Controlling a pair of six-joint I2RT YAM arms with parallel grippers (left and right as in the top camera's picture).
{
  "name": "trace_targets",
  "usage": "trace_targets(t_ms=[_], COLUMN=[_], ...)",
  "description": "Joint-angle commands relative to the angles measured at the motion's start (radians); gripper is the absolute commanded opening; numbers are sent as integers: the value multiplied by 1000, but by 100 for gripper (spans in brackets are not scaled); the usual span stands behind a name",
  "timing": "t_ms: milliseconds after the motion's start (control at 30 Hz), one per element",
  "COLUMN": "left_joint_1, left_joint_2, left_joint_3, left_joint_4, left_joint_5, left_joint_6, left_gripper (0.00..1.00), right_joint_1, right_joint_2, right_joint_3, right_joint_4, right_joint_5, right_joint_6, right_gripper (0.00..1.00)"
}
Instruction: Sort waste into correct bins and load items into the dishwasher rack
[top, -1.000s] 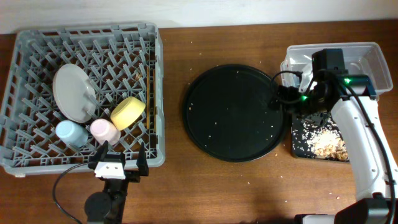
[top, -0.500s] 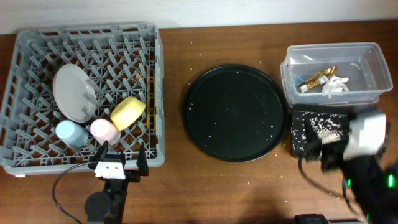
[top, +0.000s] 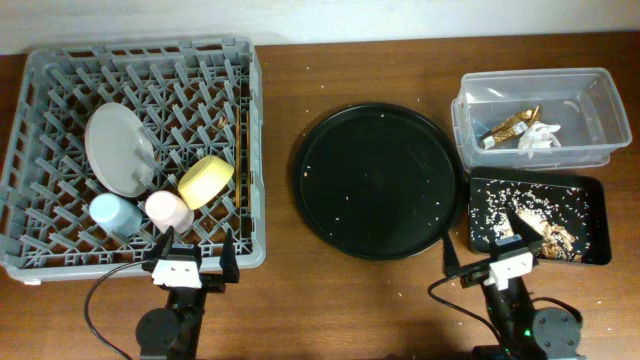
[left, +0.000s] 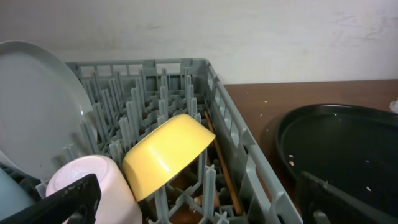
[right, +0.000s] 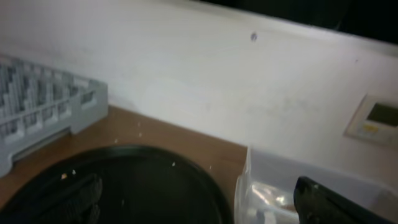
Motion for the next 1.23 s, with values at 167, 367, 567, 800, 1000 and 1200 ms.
trace_targets(t_ms=[167, 367, 567, 800, 1000, 1200], left_joint_1=[4, 4, 4, 4, 4, 4], left_joint_2=[-4, -4, -4, -4, -4, -4], left_joint_3=[-3, -3, -3, -3, -3, -3], left_joint_4=[-5, -5, -5, -5, -5, -5], left_joint_5=[8, 8, 8, 8, 8, 8], left_joint_6=[16, 16, 16, 16, 16, 16], left_gripper=[99, 99, 99, 99, 99, 99], right_joint_1=[8, 8, 8, 8, 8, 8], right_joint_2=[-9, -9, -5, -5, -5, -5], right_joint_3=[-201, -201, -201, -201, -201, -201], right_joint_4=[256, 124, 83, 83, 83, 83], right_joint_5=[-13, -13, -13, -13, -13, -13], right_joint_6=[0, 0, 0, 0, 0, 0], right_gripper=[98, 98, 98, 99, 99, 98])
